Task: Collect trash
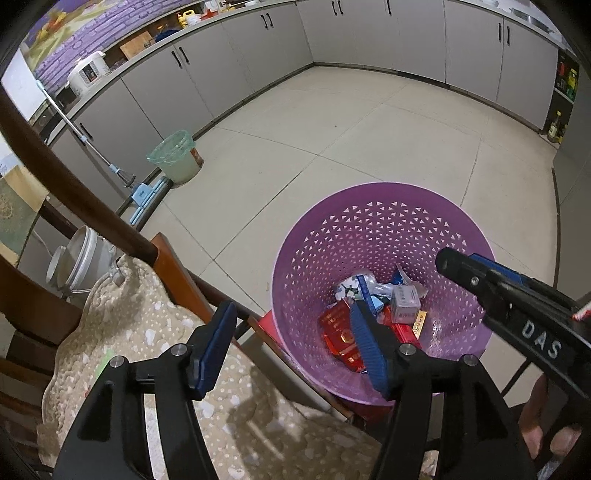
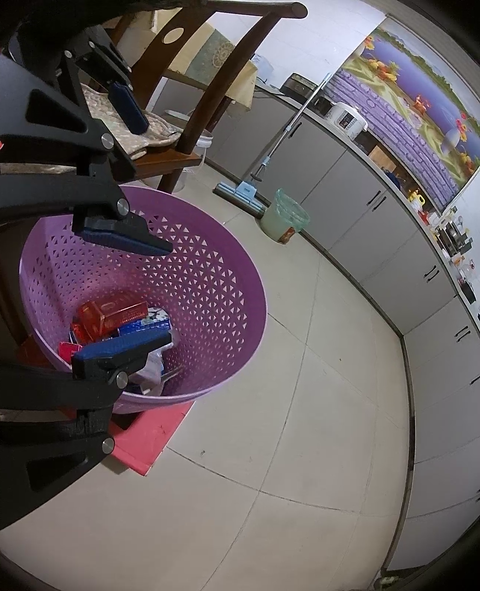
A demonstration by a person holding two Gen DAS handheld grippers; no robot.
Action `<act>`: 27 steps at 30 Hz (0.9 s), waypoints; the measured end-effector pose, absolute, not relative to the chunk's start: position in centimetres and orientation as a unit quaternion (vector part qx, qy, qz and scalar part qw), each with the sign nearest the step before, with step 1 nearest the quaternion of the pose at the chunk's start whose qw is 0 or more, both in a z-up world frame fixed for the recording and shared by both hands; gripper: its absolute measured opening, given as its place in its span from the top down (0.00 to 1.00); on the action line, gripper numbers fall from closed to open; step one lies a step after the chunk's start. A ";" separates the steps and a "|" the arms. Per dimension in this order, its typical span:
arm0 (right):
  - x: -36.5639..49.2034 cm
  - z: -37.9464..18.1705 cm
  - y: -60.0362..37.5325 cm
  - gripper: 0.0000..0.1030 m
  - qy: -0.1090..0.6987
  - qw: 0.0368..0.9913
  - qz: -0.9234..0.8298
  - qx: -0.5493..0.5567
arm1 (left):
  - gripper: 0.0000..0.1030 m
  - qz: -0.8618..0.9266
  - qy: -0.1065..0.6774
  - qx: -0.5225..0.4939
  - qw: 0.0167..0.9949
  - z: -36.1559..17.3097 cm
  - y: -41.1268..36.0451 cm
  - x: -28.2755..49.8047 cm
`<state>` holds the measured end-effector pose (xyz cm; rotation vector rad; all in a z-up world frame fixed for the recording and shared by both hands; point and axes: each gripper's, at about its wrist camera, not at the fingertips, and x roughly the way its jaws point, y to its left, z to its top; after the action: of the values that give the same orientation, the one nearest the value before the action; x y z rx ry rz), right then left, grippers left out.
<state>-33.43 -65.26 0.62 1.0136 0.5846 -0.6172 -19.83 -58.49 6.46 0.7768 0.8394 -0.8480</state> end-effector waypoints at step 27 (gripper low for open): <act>-37.7 3.9 -62.4 0.52 0.263 0.775 -0.464 0.338 | 0.08 -0.274 0.232 0.186 0.915 24.1 -34.7 -23.9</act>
<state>-37.70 -62.44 3.93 0.7319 0.5683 -1.0049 -23.89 -34.69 24.13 0.3820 0.4775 -0.5638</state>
